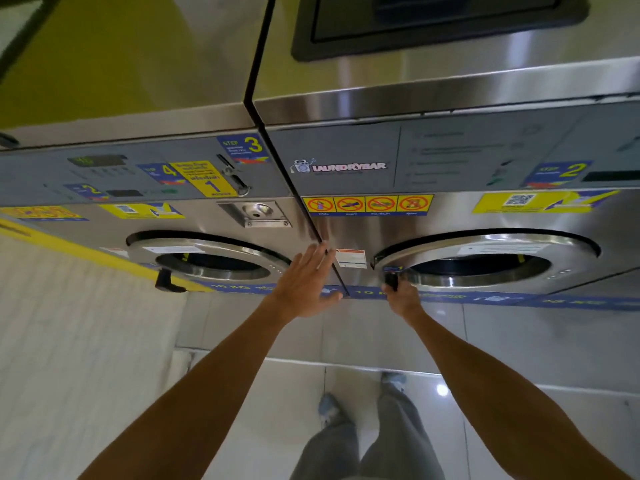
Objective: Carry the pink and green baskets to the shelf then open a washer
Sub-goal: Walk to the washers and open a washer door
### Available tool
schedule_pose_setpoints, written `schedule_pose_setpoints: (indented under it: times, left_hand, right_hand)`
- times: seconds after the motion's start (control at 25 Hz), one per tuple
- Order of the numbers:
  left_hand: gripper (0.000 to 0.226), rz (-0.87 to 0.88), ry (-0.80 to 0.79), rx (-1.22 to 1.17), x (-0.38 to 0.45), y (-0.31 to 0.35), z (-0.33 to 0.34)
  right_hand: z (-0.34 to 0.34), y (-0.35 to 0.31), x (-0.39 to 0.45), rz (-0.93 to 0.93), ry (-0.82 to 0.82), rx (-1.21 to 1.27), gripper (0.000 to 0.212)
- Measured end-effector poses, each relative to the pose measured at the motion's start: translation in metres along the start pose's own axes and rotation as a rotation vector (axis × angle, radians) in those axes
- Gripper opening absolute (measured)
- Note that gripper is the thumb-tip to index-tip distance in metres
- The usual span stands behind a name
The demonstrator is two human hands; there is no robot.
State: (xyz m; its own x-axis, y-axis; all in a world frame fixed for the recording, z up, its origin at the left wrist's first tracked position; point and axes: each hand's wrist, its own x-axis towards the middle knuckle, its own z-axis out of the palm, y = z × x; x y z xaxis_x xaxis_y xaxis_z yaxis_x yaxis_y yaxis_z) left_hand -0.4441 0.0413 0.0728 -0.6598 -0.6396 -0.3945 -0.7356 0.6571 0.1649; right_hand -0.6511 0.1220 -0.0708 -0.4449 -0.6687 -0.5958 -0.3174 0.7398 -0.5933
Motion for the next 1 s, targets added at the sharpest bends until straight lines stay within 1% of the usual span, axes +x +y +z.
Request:
schedule_pose_setpoints:
  times: [0.2,0.28,0.48,0.6,0.76,0.92,1.0]
  left_hand:
    - [0.095,0.016,-0.043,0.072,0.000,-0.008,-0.011]
    - [0.096,0.039,-0.046,0.112,0.001,-0.014,-0.016]
    - [0.099,0.071,-0.074,0.159,-0.003,-0.029,-0.020]
    - [0.100,0.081,-0.069,0.179,-0.005,-0.031,-0.023]
    - [0.101,0.082,-0.057,0.189,-0.013,-0.031,-0.022]
    - [0.103,0.076,-0.045,0.202,-0.023,-0.032,-0.024]
    - [0.103,0.056,-0.044,0.174,-0.030,-0.028,-0.026]
  right_hand:
    - [0.010,-0.005,-0.009,0.002,0.111,0.040,0.036]
    - [0.011,-0.006,-0.009,0.012,0.141,0.043,0.037]
    - [0.022,0.015,-0.020,0.013,0.141,0.043,0.043]
    - [0.034,0.042,-0.042,-0.021,0.157,0.034,0.044]
    - [0.031,0.091,-0.090,-0.014,0.137,0.026,0.043]
    - [0.023,0.145,-0.141,0.063,0.226,0.030,0.029]
    - [0.014,0.177,-0.165,0.087,0.275,0.015,0.028]
